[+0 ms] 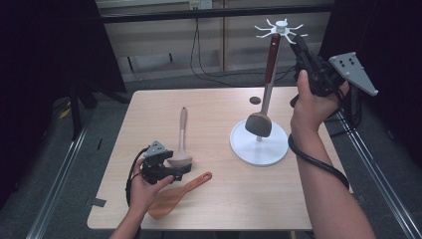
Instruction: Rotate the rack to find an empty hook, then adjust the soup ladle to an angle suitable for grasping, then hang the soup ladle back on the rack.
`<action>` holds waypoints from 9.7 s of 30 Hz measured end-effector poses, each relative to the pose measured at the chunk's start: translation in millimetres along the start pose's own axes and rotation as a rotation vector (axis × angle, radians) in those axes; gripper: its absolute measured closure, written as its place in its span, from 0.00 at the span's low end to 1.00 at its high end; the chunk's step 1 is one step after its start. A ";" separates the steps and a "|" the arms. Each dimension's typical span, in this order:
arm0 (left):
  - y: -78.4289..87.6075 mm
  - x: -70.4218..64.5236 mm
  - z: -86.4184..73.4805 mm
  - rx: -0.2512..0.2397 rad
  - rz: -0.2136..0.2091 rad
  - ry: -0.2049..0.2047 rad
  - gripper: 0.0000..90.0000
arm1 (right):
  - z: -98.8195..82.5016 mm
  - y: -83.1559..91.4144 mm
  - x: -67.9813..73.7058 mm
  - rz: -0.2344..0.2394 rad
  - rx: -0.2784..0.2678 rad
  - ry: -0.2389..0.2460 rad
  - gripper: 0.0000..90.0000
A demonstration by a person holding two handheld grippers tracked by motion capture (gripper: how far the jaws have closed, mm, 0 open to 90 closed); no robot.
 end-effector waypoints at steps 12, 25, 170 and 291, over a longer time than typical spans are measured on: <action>-1.1 -1.1 1.0 -0.002 0.001 -0.005 0.09 | -3.3 3.9 10.8 0.025 -0.002 -0.004 1.00; -1.5 -1.6 1.0 -0.001 0.000 -0.002 0.09 | -3.0 2.3 18.7 0.051 0.006 0.010 1.00; -47.5 78.6 31.4 0.147 0.185 0.149 0.31 | -181.3 133.6 24.0 0.341 0.517 -0.077 0.09; -128.0 84.0 48.2 0.424 0.376 0.199 0.78 | -175.1 139.6 22.9 0.347 0.512 -0.056 0.09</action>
Point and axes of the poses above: each handheld gripper's, and its own axes: y roughly backward along the jaws, z roughly out of its top, x roughly to its left, the point moved 7 cm from there along -y, roughly forward along the jaws, and after that the axes turned 5 degrees about z, right-handed, at the moved point
